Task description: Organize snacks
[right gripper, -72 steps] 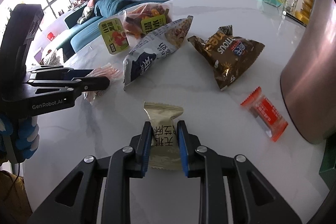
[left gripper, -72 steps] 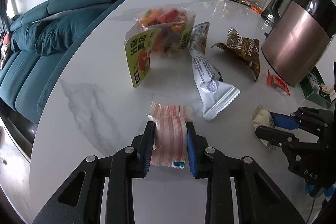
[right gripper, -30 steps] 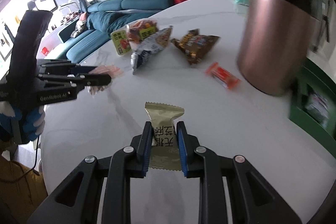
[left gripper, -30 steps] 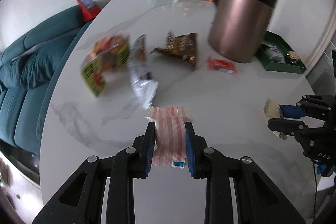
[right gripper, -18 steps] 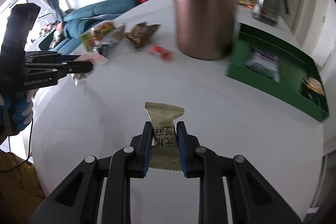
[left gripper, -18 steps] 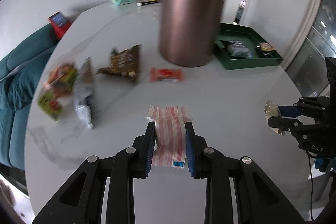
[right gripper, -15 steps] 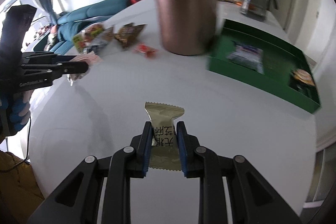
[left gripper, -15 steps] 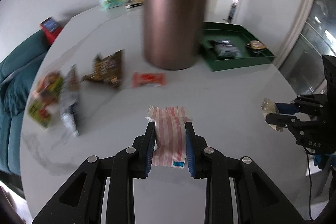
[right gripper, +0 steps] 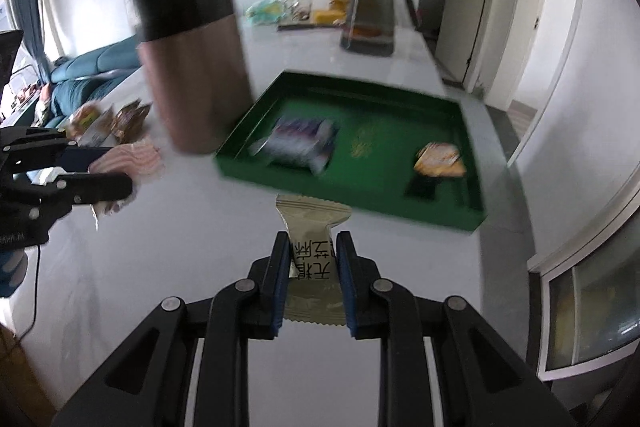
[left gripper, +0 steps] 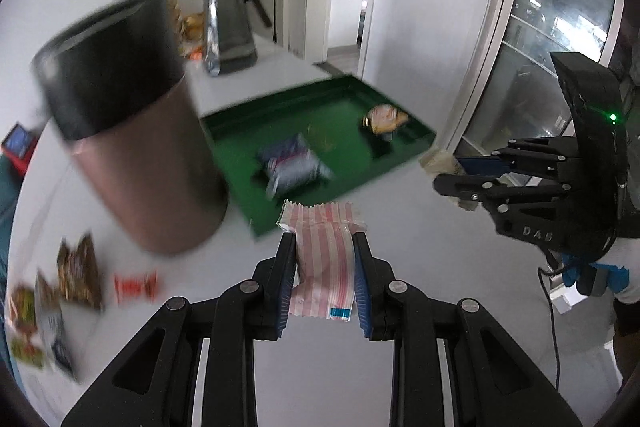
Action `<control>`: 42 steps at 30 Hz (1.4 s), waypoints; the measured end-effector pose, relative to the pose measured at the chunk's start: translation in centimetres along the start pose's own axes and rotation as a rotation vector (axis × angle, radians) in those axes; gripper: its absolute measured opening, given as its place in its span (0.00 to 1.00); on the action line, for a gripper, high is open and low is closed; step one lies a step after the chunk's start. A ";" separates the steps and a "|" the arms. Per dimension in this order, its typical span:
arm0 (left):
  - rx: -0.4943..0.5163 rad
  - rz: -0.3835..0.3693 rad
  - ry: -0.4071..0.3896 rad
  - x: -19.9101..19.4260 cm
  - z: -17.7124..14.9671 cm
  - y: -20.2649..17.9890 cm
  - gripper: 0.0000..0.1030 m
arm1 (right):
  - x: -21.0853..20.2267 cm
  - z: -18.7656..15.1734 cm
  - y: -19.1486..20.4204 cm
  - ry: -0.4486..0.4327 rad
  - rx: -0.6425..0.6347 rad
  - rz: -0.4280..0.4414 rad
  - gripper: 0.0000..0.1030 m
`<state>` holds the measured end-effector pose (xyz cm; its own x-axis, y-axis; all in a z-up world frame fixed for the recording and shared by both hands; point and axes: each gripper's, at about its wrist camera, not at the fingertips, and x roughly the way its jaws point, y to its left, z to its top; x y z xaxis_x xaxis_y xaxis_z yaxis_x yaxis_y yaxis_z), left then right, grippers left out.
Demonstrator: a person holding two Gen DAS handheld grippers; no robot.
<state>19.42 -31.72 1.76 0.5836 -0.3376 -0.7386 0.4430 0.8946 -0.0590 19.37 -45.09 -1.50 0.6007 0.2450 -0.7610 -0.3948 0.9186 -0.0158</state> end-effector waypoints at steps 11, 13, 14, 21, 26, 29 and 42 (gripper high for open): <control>-0.096 0.098 -0.048 6.7 8.6 2.4 0.22 | 5.4 8.0 -5.1 -0.062 0.014 -0.046 0.00; -0.134 0.106 -0.033 8.3 9.4 3.2 0.22 | 6.7 9.0 -6.0 -0.067 0.032 -0.051 0.00; -0.142 0.113 -0.028 9.0 9.7 3.5 0.22 | 7.1 9.3 -6.3 -0.068 0.035 -0.051 0.00; -0.197 0.183 0.029 14.3 10.4 4.9 0.22 | 12.0 10.4 -7.8 -0.039 0.056 -0.045 0.00; -0.201 0.227 0.067 17.8 10.5 5.3 0.22 | 15.6 10.6 -8.5 -0.004 0.079 -0.065 0.00; -0.212 0.234 0.091 19.1 10.1 5.4 0.22 | 17.3 10.7 -8.8 0.027 0.086 -0.066 0.00; -0.239 0.198 0.149 21.7 9.5 5.9 0.23 | 20.8 10.1 -8.6 0.126 0.065 -0.095 0.00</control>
<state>41.16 -36.53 -8.20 0.5287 -0.1200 -0.8403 0.1488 0.9877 -0.0475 42.27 -44.73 -10.57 0.5394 0.1187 -0.8336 -0.2918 0.9550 -0.0529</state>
